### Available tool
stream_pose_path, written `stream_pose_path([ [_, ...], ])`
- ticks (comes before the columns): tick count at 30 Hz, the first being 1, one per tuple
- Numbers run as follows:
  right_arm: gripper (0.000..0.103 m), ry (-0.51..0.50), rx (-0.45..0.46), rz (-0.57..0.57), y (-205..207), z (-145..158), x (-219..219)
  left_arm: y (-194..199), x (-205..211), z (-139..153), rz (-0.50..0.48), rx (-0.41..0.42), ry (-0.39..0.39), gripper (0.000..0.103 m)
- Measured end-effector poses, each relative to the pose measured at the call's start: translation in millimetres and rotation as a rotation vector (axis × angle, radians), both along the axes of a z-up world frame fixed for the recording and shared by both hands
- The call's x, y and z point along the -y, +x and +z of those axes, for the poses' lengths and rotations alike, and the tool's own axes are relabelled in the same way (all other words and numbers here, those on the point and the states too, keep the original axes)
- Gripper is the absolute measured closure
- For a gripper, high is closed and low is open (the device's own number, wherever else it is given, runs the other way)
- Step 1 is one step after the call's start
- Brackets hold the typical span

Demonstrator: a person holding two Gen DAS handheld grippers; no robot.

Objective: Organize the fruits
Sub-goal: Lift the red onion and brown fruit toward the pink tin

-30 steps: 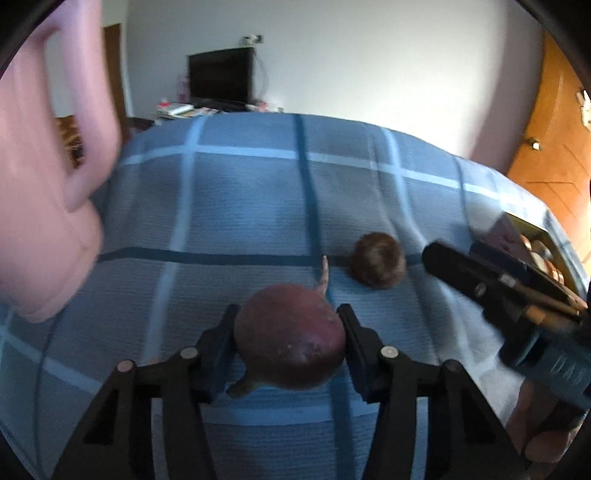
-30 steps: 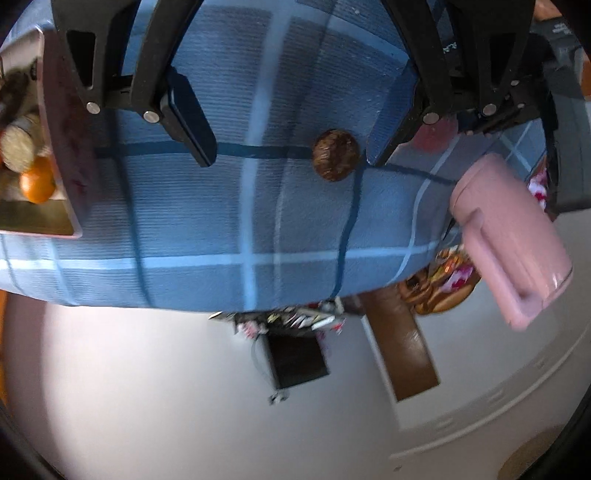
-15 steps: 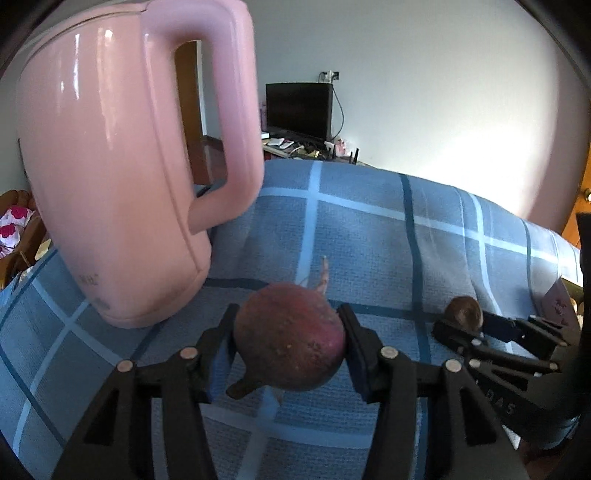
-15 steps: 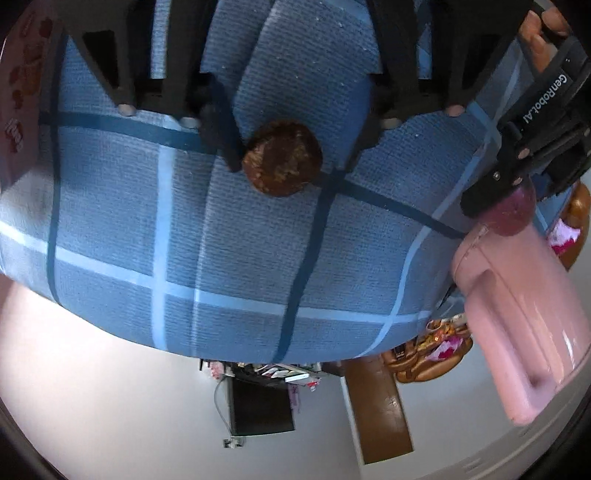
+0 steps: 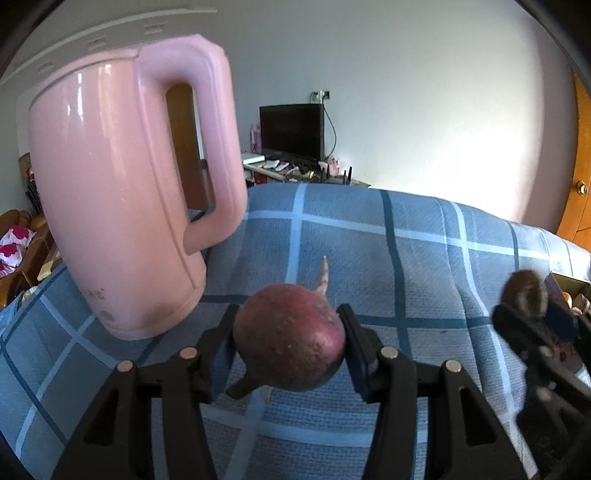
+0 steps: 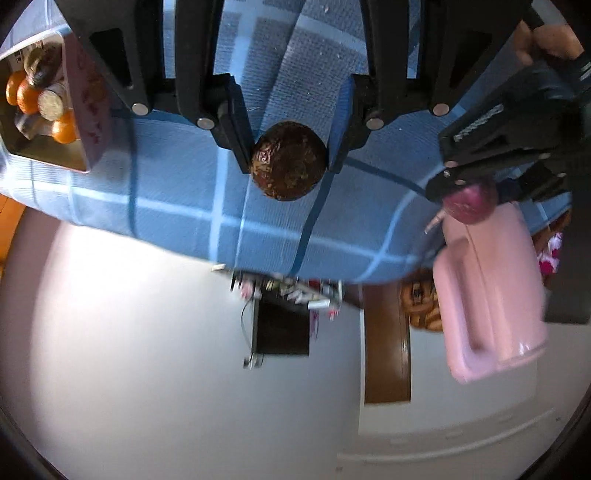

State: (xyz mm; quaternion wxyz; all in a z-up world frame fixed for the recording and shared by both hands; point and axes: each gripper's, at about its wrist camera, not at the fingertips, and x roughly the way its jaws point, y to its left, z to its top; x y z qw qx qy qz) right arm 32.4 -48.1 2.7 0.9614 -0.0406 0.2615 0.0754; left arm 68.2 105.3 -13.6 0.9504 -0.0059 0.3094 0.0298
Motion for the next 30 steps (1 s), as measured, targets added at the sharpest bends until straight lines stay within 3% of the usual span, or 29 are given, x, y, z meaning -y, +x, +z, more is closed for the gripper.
stream_pose_path([
  [3,0.061,0.019,0.043,-0.016,-10.8,6.4,2.8,-4.0,1.5,1.2,0.006,0.017,0.01,0.049],
  [17,0.061,0.055,0.062,-0.026,-28.8,10.1,14.6,-27.8,9.2,7.9,0.044,0.076,0.027,0.049],
  [30,0.061,0.038,0.073,-0.018,-48.8,9.8,24.1,-54.4,41.6,8.7,-0.014,0.079,0.024,0.049],
])
